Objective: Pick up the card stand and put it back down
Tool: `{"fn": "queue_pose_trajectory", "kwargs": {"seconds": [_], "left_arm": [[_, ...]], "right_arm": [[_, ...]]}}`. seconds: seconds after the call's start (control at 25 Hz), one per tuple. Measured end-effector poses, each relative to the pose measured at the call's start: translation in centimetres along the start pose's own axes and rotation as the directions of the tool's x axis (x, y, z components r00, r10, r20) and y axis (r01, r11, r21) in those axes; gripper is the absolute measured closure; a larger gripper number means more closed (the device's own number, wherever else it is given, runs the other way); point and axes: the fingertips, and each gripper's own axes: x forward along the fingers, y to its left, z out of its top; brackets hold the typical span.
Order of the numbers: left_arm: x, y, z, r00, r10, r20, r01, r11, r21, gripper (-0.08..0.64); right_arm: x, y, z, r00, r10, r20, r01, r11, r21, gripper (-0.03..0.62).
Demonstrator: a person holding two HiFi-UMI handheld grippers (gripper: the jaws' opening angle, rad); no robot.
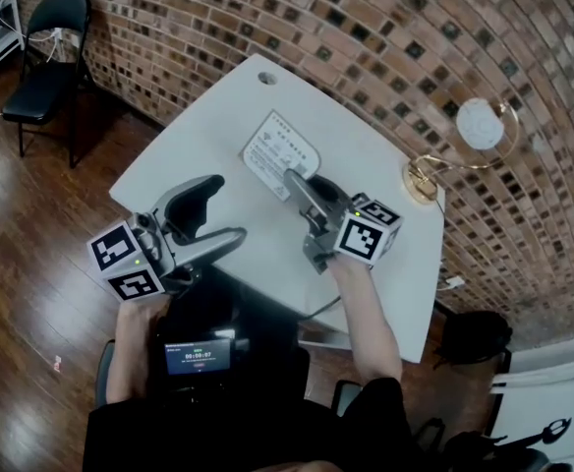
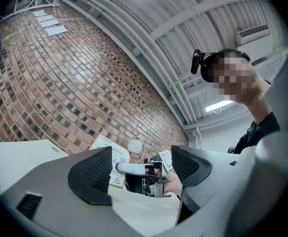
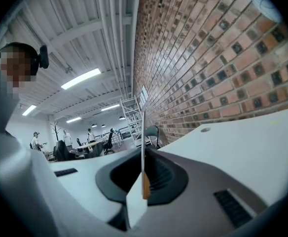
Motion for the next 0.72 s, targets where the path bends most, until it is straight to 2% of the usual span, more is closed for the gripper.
{"fn": "queue_pose_trajectory", "kwargs": {"seconds": [0.28, 0.56, 0.72], "left_arm": [[3.4, -1.1, -0.7, 0.997, -0.067, -0.039, 0.067, 0.998, 0.0, 0.184], [7.1, -2.6, -1.2, 0.987, -0.15, -0.055, 0.149, 0.989, -0.018, 0.184], [8.8, -2.8, -1.7, 0.982, -0.176, -0.066, 0.174, 0.984, -0.03, 0.184]], "right_arm": [[-5.1, -0.4, 3.6, 0.997, -0.01, 0.079, 0.011, 1.0, -0.02, 0.571], [-9.3, -0.5, 6.2, 0.992, -0.041, 0.117, 0.049, 0.996, -0.07, 0.571], [-11.7, -1.4, 6.7, 0.988, -0.056, 0.145, 0.064, 0.997, -0.05, 0.571]]}}
